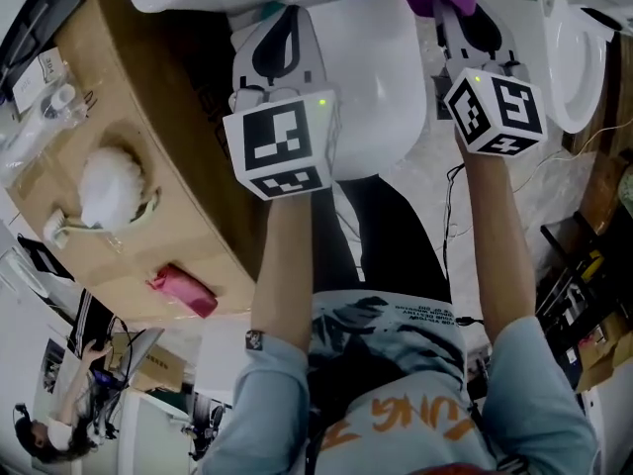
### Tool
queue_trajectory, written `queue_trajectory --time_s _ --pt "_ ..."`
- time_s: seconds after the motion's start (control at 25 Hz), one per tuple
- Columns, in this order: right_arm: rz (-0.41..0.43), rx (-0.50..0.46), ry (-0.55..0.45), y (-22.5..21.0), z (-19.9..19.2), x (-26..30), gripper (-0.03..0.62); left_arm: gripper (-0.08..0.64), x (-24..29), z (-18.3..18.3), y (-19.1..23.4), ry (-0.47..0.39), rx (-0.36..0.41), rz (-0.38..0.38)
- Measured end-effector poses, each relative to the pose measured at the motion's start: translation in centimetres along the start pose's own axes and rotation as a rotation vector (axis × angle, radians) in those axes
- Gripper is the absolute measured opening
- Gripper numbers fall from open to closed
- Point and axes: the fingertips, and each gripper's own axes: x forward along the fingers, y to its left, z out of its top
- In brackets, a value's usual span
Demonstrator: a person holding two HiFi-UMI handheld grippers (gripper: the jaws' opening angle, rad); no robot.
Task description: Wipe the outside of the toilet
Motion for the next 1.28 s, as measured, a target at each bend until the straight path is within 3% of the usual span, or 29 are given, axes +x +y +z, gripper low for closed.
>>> queue_trajectory --time_s 0.44,0.72,0.92,1.28 --pt "0.273 -0.093 0.051 14.9 -1.9 0.8 0.077 0.025 -6.4 -3.0 7.5 -0.008 -0.071 0.145" --pt "0.424 -0.126 0.062 22.8 -2.5 2.6 0.077 0.025 -8.9 -4.7 10.9 -0.008 -0.141 0.187" --pt "0.472 -0.123 0.076 26.4 -3.6 4.6 0.077 0.025 -8.7 -6.0 12.0 0.015 -0.153 0.169" --pt "0.446 -0.086 0.1 29.6 -7.1 9.5 0.077 0.025 -6.5 -8.1 13.5 0.084 -0.16 0.11"
